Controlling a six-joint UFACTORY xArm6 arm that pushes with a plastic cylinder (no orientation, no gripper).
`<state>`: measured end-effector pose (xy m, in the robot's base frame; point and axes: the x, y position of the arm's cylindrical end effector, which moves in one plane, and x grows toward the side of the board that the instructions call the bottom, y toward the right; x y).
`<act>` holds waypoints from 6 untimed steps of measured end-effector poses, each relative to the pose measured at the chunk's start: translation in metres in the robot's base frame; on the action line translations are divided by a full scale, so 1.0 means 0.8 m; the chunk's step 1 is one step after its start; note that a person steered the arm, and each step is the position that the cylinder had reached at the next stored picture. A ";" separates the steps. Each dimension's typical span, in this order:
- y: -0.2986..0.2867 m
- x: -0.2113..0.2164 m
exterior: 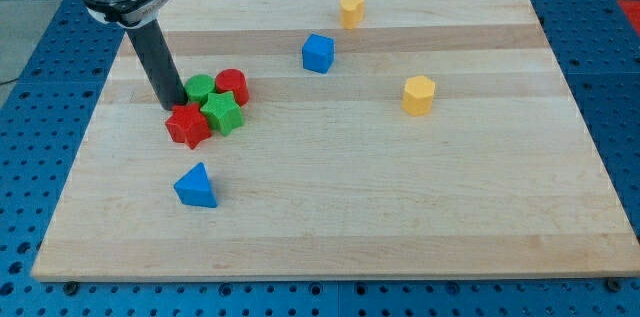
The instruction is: Push the green circle between the red blocks
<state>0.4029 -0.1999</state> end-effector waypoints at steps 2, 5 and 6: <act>-0.001 -0.038; 0.017 -0.073; 0.017 -0.055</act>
